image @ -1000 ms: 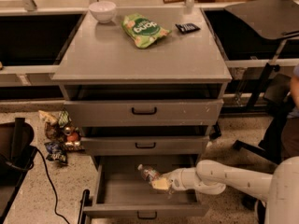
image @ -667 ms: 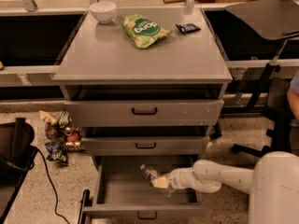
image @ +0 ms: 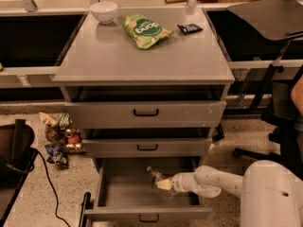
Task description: Place water bottle into bottom drawer
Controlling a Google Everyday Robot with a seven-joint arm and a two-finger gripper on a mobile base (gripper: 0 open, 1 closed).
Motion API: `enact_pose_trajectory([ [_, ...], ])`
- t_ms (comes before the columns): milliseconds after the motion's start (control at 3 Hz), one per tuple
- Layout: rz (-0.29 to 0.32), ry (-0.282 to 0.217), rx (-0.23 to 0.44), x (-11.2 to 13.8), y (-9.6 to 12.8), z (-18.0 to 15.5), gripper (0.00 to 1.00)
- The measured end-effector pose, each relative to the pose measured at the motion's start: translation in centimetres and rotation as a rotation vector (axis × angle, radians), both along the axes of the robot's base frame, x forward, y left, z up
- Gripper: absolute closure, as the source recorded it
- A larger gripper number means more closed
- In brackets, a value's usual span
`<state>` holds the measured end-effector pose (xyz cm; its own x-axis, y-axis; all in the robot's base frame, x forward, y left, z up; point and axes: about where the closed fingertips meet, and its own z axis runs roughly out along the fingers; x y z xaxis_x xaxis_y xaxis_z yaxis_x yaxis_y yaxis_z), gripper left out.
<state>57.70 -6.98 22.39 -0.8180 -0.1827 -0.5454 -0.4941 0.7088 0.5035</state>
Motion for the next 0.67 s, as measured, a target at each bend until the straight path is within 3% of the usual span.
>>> enact_pose_trajectory([
  [667,-0.051,-0.006,-0.005,1.27,-0.5,-2.47,0.58],
])
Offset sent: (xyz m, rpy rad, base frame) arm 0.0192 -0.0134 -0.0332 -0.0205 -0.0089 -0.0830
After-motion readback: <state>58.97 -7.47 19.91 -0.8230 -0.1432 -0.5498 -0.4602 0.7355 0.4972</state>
